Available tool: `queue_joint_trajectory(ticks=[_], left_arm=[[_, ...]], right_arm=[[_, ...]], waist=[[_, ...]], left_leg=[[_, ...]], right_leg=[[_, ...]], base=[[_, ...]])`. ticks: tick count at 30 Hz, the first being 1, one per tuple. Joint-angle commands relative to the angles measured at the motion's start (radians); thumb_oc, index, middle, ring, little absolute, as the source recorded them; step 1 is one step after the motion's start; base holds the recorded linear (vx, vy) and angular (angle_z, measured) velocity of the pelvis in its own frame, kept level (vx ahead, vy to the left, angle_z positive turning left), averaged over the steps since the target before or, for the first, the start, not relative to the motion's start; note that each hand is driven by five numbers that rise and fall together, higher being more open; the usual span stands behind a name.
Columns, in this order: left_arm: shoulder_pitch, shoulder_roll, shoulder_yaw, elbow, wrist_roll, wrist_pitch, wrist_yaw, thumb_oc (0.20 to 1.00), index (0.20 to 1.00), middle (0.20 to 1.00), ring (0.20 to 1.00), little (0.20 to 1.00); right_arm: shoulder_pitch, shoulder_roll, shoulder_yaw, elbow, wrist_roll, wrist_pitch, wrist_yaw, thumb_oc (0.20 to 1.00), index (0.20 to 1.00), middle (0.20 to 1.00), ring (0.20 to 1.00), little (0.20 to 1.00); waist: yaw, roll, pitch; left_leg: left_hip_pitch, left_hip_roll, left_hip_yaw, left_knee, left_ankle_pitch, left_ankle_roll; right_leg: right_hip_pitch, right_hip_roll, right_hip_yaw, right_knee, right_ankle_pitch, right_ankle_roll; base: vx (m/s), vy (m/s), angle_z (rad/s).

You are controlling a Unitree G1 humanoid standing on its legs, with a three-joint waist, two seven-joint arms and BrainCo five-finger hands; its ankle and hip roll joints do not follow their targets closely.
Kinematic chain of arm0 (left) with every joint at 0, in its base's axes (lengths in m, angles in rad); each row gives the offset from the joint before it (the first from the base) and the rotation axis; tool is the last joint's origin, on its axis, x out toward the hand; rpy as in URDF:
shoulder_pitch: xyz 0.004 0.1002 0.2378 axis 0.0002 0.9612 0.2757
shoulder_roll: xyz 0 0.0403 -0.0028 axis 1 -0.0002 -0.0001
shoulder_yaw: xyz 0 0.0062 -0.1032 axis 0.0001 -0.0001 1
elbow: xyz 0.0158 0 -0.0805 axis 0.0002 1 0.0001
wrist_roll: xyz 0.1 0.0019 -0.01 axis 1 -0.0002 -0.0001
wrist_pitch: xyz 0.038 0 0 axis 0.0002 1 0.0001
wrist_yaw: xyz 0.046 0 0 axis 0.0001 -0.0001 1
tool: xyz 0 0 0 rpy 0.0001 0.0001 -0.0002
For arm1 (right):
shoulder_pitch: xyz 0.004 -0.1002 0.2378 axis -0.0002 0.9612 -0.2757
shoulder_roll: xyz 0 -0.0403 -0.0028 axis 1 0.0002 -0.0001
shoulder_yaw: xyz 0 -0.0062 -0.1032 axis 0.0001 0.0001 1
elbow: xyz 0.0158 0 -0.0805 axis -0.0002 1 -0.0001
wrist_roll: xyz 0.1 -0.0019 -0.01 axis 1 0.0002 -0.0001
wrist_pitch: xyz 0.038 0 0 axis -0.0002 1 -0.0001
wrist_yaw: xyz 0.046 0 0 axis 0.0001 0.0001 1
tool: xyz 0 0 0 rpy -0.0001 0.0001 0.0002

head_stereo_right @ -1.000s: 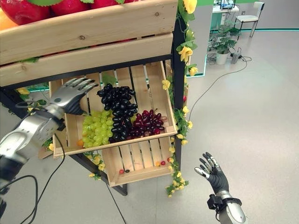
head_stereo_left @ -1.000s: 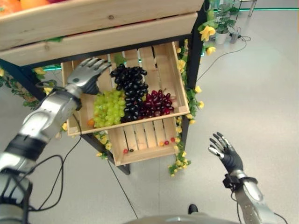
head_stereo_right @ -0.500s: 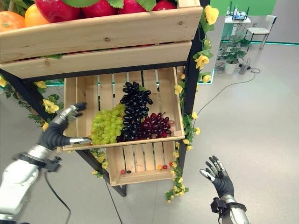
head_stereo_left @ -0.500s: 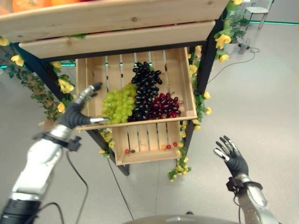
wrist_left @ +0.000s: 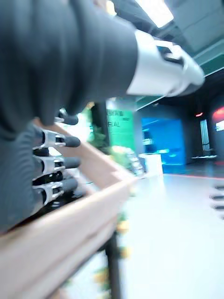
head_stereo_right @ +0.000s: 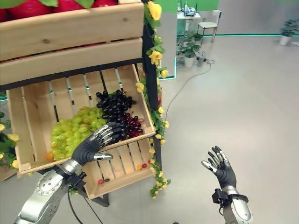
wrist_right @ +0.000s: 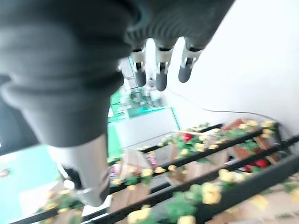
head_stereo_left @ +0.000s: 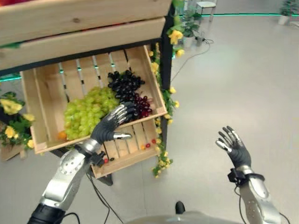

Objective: Pick up the fruits from the basket on one side to the basket on the other side

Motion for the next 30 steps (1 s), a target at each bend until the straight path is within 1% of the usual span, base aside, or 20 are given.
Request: queue_joint_trajectory(ticks=[1, 2, 3, 4, 5, 6, 7, 8, 10, 11, 12, 15, 16, 18, 20, 22, 23, 26, 27, 30], left_arm=[[-0.071, -0.025, 0.022, -0.014, -0.076, -0.052, 0.009, 1.000, 1.000, 1.000, 1.000, 1.000], [-0.085, -0.044, 0.008, -0.014, -0.089, -0.052, 0.011, 1.000, 1.000, 1.000, 1.000, 1.000], [-0.097, -0.052, -0.003, -0.011, -0.087, -0.061, 0.024, 1.000, 1.000, 1.000, 1.000, 1.000], [-0.103, -0.052, -0.009, -0.018, -0.072, -0.060, 0.036, 1.000, 1.000, 1.000, 1.000, 1.000], [-0.104, -0.051, -0.009, -0.018, -0.072, -0.060, 0.036, 1.000, 1.000, 1.000, 1.000, 1.000], [-0.110, -0.050, -0.008, -0.019, -0.078, -0.062, 0.034, 1.000, 1.000, 1.000, 1.000, 1.000], [-0.127, -0.051, -0.013, -0.015, -0.084, -0.064, 0.044, 1.000, 1.000, 1.000, 1.000, 1.000], [-0.139, -0.047, -0.006, -0.008, -0.081, -0.069, 0.055, 1.000, 1.000, 1.000, 1.000, 1.000], [-0.140, -0.045, 0.015, -0.009, -0.053, -0.073, 0.083, 1.000, 1.000, 1.000, 1.000, 1.000], [-0.133, -0.049, 0.027, -0.010, -0.048, -0.075, 0.096, 1.000, 1.000, 1.000, 1.000, 1.000], [-0.133, -0.049, 0.027, -0.010, -0.048, -0.075, 0.096, 1.000, 1.000, 1.000, 1.000, 1.000], [-0.168, -0.062, -0.003, 0.016, -0.057, -0.074, 0.112, 1.000, 1.000, 1.000, 1.000, 1.000], [-0.178, -0.064, -0.013, 0.024, -0.045, -0.074, 0.118, 1.000, 1.000, 1.000, 1.000, 1.000], [-0.180, -0.060, -0.012, 0.032, 0.007, -0.076, 0.134, 1.000, 1.000, 1.000, 1.000, 1.000], [-0.162, -0.057, 0.007, 0.036, 0.056, -0.084, 0.165, 1.000, 1.000, 1.000, 1.000, 1.000], [-0.128, -0.061, 0.031, 0.052, 0.089, -0.090, 0.201, 1.000, 1.000, 1.000, 1.000, 1.000], [-0.109, -0.065, 0.041, 0.072, 0.089, -0.088, 0.215, 1.000, 1.000, 1.000, 1.000, 1.000], [-0.037, -0.067, 0.088, 0.124, 0.146, -0.098, 0.276, 1.000, 1.000, 1.000, 1.000, 1.000], [-0.016, -0.066, 0.108, 0.132, 0.171, -0.099, 0.285, 1.000, 1.000, 1.000, 1.000, 1.000], [0.018, -0.077, 0.143, 0.195, 0.232, -0.101, 0.322, 1.000, 1.000, 1.000, 1.000, 1.000]], right_arm=[[-0.001, 0.005, -0.038, -0.039, -0.020, -0.075, -0.004, 1.000, 1.000, 1.000, 1.000, 1.000], [0.004, 0.019, -0.049, -0.048, -0.022, -0.078, -0.008, 1.000, 1.000, 1.000, 1.000, 1.000], [0.002, 0.032, -0.049, -0.057, -0.022, -0.080, -0.010, 1.000, 1.000, 1.000, 1.000, 1.000], [0.007, 0.053, -0.047, -0.056, -0.039, -0.076, -0.011, 1.000, 1.000, 1.000, 1.000, 1.000], [0.007, 0.054, -0.047, -0.057, -0.039, -0.076, -0.011, 1.000, 1.000, 1.000, 1.000, 1.000], [0.016, 0.065, -0.047, -0.057, -0.049, -0.072, -0.010, 1.000, 1.000, 1.000, 1.000, 1.000], [0.028, 0.072, -0.044, -0.056, -0.066, -0.075, -0.013, 1.000, 1.000, 1.000, 1.000, 1.000], [0.029, 0.082, -0.041, -0.057, -0.070, -0.072, -0.014, 1.000, 1.000, 1.000, 1.000, 1.000], [0.021, 0.097, -0.019, -0.054, -0.078, -0.076, -0.023, 1.000, 1.000, 1.000, 1.000, 1.000], [0.025, 0.098, -0.009, -0.039, -0.082, -0.075, -0.027, 1.000, 1.000, 1.000, 1.000, 1.000], [0.025, 0.098, -0.008, -0.039, -0.082, -0.075, -0.027, 1.000, 1.000, 1.000, 1.000, 1.000], [0.043, 0.100, -0.023, -0.037, -0.082, -0.068, -0.032, 1.000, 1.000, 1.000, 1.000, 1.000], [0.053, 0.107, -0.035, -0.034, -0.076, -0.068, -0.035, 1.000, 1.000, 1.000, 1.000, 1.000], [0.068, 0.120, -0.056, -0.026, -0.063, -0.071, -0.047, 1.000, 1.000, 1.000, 1.000, 1.000], [0.062, 0.127, -0.067, -0.007, -0.074, -0.077, -0.075, 1.000, 1.000, 1.000, 1.000, 1.000], [0.037, 0.121, -0.060, 0.005, -0.113, -0.086, -0.107, 1.000, 1.000, 1.000, 1.000, 1.000], [0.023, 0.117, -0.055, 0.013, -0.131, -0.088, -0.121, 1.000, 1.000, 1.000, 1.000, 1.000], [-0.017, 0.110, -0.024, 0.033, -0.144, -0.096, -0.153, 1.000, 1.000, 1.000, 1.000, 1.000], [-0.022, 0.104, -0.022, 0.035, -0.156, -0.093, -0.153, 1.000, 1.000, 1.000, 1.000, 1.000], [0.004, 0.100, -0.020, 0.039, -0.151, -0.089, -0.147, 1.000, 1.000, 1.000, 1.000, 1.000]], waist=[[-0.043, -0.004, -0.012], [-0.064, -0.006, -0.016], [-0.062, -0.009, -0.016], [-0.062, -0.016, -0.014], [-0.059, -0.020, -0.016], [-0.060, -0.028, -0.018], [-0.065, -0.037, -0.008], [-0.054, -0.044, -0.005], [0.001, -0.039, 0.001], [-0.005, -0.043, 0.000], [-0.002, -0.043, 0.002], [-0.019, -0.042, -0.001], [-0.023, -0.041, -0.004], [-0.020, -0.037, -0.015], [-0.003, -0.036, -0.027], [0.018, -0.043, -0.040], [0.028, -0.046, -0.051], [0.061, -0.059, -0.065], [0.066, -0.063, -0.066], [0.054, -0.072, -0.065]], left_leg=[[-0.018, 0.062, 0.096, 0.046, -0.057, -0.034], [-0.015, 0.072, 0.121, 0.019, -0.044, -0.031], [-0.020, 0.070, 0.143, -0.004, -0.032, -0.025], [-0.017, 0.076, 0.204, -0.070, -0.013, -0.015], [-0.019, 0.074, 0.207, -0.074, -0.006, -0.015], [-0.017, 0.077, 0.236, -0.101, 0.005, -0.013], [-0.013, 0.083, 0.254, -0.110, 0.006, -0.009], [-0.024, 0.091, 0.276, -0.107, 0.014, -0.011], [-0.028, 0.125, 0.350, -0.095, 0.013, -0.027], [-0.014, 0.133, 0.396, -0.104, 0.019, -0.022], [-0.011, 0.133, 0.399, -0.106, 0.020, -0.021], [-0.012, 0.153, 0.436, -0.132, 0.045, -0.017], [-0.013, 0.162, 0.452, -0.138, 0.050, -0.017], [-0.020, 0.186, 0.501, -0.134, 0.052, -0.023], [-0.027, 0.209, 0.565, -0.123, 0.054, -0.026], [-0.030, 0.225, 0.621, -0.110, 0.056, -0.026], [-0.026, 0.230, 0.621, -0.111, 0.041, -0.033], [-0.032, 0.262, 0.691, -0.101, 0.054, -0.052], [-0.031, 0.277, 0.707, -0.094, 0.060, -0.061], [-0.020, 0.339, 0.754, -0.062, 0.075, -0.097]], right_leg=[[0.059, 0.003, -0.131, -0.011, -0.086, 0.079], [0.039, -0.005, -0.128, -0.012, -0.072, 0.098], [0.005, -0.011, -0.119, -0.004, -0.061, 0.117], [-0.036, -0.011, -0.110, -0.001, -0.043, 0.149], [-0.041, -0.013, -0.106, -0.001, -0.039, 0.149], [-0.061, -0.016, -0.103, -0.002, -0.031, 0.162], [-0.082, -0.019, -0.124, 0.004, -0.022, 0.173], [-0.102, -0.036, -0.181, 0.010, -0.033, 0.174], [-0.089, -0.117, -0.473, 0.009, -0.068, 0.144], [-0.088, -0.136, -0.504, 0.032, -0.060, 0.136], [-0.089, -0.136, -0.500, 0.034, -0.061, 0.136], [-0.055, -0.147, -0.409, 0.123, -0.078, 0.140], [-0.040, -0.149, -0.408, 0.140, -0.088, 0.139], [0.017, -0.188, -0.475, 0.154, -0.109, 0.142], [0.069, -0.237, -0.569, 0.185, -0.112, 0.142], [0.115, -0.275, -0.624, 0.190, -0.088, 0.152], [0.137, -0.286, -0.624, 0.184, -0.089, 0.168], [0.154, -0.327, -0.661, 0.112, -0.023, 0.193], [0.153, -0.331, -0.680, 0.092, -0.016, 0.196], [0.150, -0.287, -0.638, 0.041, -0.062, 0.183]], base=[[-0.10, 0.213, -1.49], [-0.14, 0.202, -0.62], [-0.20, 0.268, -0.93], [-0.17, 0.192, -1.11], [-0.16, 0.160, -1.50], [-0.13, 0.073, -1.49], [-0.21, 0.070, -1.55], [-0.21, 0.031, -0.95], [-0.19, 0.024, -1.33], [-0.14, 0.058, -1.90], [-0.14, 0.045, -1.84], [-0.15, -0.001, -0.67], [-0.17, -0.011, -0.46], [-0.15, -0.047, -0.80], [-0.12, -0.065, -1.31], [-0.06, -0.104, -1.23], [-0.03, -0.156, -1.06], [-0.06, -0.225, -1.20], [-0.04, -0.300, -1.80], [0.03, -0.366, -1.62]])
